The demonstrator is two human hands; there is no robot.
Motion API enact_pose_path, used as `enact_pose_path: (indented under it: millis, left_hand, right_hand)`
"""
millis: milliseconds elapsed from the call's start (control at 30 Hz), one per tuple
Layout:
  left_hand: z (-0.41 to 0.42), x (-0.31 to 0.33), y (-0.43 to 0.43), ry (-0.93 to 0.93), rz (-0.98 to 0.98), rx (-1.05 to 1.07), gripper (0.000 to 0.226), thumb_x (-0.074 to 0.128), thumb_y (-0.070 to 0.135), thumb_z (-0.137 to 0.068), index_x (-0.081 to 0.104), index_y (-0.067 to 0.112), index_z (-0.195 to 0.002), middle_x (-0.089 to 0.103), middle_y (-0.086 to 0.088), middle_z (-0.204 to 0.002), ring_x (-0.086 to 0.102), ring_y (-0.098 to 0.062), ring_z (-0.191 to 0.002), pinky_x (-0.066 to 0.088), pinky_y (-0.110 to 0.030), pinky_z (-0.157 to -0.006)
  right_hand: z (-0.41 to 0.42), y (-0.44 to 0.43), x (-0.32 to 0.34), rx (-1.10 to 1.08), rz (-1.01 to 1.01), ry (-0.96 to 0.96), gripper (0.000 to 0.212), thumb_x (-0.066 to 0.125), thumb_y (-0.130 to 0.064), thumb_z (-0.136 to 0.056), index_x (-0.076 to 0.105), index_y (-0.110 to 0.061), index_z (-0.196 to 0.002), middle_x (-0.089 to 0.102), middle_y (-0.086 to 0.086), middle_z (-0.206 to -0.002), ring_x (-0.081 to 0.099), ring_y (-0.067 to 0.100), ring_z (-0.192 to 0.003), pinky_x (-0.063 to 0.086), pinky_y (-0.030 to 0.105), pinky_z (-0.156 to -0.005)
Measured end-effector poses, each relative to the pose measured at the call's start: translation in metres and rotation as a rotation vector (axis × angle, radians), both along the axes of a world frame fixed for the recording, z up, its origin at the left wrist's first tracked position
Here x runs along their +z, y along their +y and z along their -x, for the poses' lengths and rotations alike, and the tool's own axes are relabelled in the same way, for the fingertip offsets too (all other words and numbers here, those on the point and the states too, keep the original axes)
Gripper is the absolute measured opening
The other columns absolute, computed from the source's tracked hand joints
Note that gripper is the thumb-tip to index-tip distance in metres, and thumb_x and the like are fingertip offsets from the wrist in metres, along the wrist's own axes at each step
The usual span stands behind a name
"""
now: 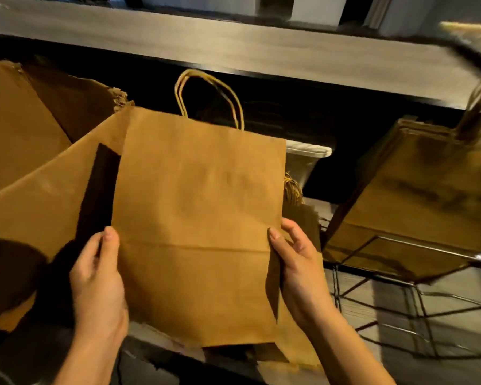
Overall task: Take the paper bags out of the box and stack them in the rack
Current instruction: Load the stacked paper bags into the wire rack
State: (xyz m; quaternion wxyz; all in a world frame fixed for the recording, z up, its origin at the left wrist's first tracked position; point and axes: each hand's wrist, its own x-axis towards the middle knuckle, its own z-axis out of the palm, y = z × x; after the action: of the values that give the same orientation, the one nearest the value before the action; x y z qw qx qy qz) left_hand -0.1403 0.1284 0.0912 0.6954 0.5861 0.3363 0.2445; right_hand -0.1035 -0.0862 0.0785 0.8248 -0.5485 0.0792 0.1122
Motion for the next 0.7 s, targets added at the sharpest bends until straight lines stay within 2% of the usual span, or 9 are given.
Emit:
enact_pose_path:
  millis: [100,167,200,233,300,367,467,567,700]
  left_hand:
    - [-0.015,0.011,-0.027,-0.031,0.035,-0.153,0.041,0.047,0.042,-0.094,0.050,0.029,-0.132,0.056,0.011,-0.124,0.050,-0.008,-0.117,0.033,-0.033,-0.106]
    - [-0.023,0.018,-0.044,-0.050,-0.030,-0.246,0.026,0.045,0.041,-0.094,0.057,0.038,-0.118,0.061,0.001,-0.121,0.052,-0.018,-0.119,0.031,-0.038,-0.110]
    - [-0.029,0.022,-0.055,-0.058,-0.071,-0.305,0.020,0.044,0.040,-0.095,0.057,0.043,-0.110,0.063,0.001,-0.117,0.051,-0.020,-0.121,0.031,-0.040,-0.110]
    - [-0.035,0.026,-0.068,-0.083,-0.106,-0.378,0.018,0.043,0.039,-0.095,0.058,0.048,-0.101,0.065,0.011,-0.110,0.051,-0.013,-0.120,0.035,-0.037,-0.106]
    - [-0.043,0.039,-0.088,-0.145,-0.151,-0.554,0.025,0.043,0.038,-0.093,0.062,0.053,-0.087,0.066,0.023,-0.099,0.057,0.003,-0.106,0.042,-0.030,-0.093]
    - [-0.053,0.050,-0.110,-0.204,-0.202,-0.723,0.026,0.041,0.039,-0.090,0.065,0.049,-0.090,0.068,0.018,-0.100,0.062,-0.001,-0.099,0.044,-0.030,-0.084]
    - [-0.069,0.064,-0.138,-0.303,-0.247,-0.822,0.023,0.040,0.032,-0.095,0.059,0.037,-0.107,0.067,0.011,-0.108,0.062,-0.009,-0.104,0.047,-0.034,-0.087]
    - [-0.086,0.082,-0.168,-0.410,-0.249,-0.887,0.024,0.039,0.022,-0.098,0.057,0.038,-0.100,0.067,0.013,-0.101,0.063,-0.005,-0.097,0.050,-0.023,-0.078]
    - [-0.097,0.098,-0.199,-0.515,-0.301,-0.948,0.025,0.037,0.019,-0.100,0.054,0.038,-0.096,0.065,0.011,-0.095,0.062,-0.007,-0.090,0.053,-0.024,-0.076]
  right_hand:
    - [-0.003,-0.032,0.018,-0.109,0.053,-0.158,0.020,0.055,-0.022,-0.085,0.066,-0.024,-0.102,0.074,0.002,-0.092,0.069,0.015,-0.083,0.056,0.026,-0.071]
    - [-0.005,-0.051,0.030,-0.203,0.063,-0.233,0.018,0.055,-0.021,-0.085,0.068,-0.029,-0.094,0.073,-0.001,-0.084,0.068,0.009,-0.075,0.054,0.021,-0.064]
    - [-0.006,-0.063,0.034,-0.272,0.084,-0.260,0.018,0.054,-0.018,-0.087,0.067,-0.027,-0.096,0.073,-0.003,-0.081,0.067,0.007,-0.072,0.053,0.019,-0.061]
    - [-0.007,-0.076,0.038,-0.339,0.116,-0.285,0.018,0.053,-0.016,-0.090,0.064,-0.026,-0.100,0.073,-0.005,-0.081,0.067,0.005,-0.072,0.053,0.018,-0.061]
    - [-0.010,-0.096,0.042,-0.450,0.194,-0.324,0.019,0.052,-0.016,-0.092,0.062,-0.025,-0.105,0.073,-0.005,-0.089,0.067,0.006,-0.081,0.054,0.020,-0.067]
    - [-0.012,-0.117,0.047,-0.566,0.254,-0.359,0.020,0.052,-0.017,-0.093,0.062,-0.027,-0.108,0.073,-0.005,-0.094,0.066,0.009,-0.087,0.054,0.023,-0.073]
    - [-0.018,-0.139,0.059,-0.698,0.334,-0.414,0.022,0.051,-0.015,-0.095,0.060,-0.027,-0.111,0.073,-0.008,-0.090,0.065,0.006,-0.086,0.053,0.022,-0.075]
    - [-0.025,-0.161,0.076,-0.833,0.392,-0.498,0.022,0.049,-0.013,-0.097,0.057,-0.025,-0.113,0.072,-0.012,-0.090,0.065,0.005,-0.089,0.053,0.020,-0.077]
    - [-0.035,-0.187,0.091,-0.966,0.451,-0.588,0.020,0.049,-0.011,-0.098,0.058,-0.018,-0.114,0.066,0.007,-0.107,0.063,0.017,-0.100,0.052,0.034,-0.091]
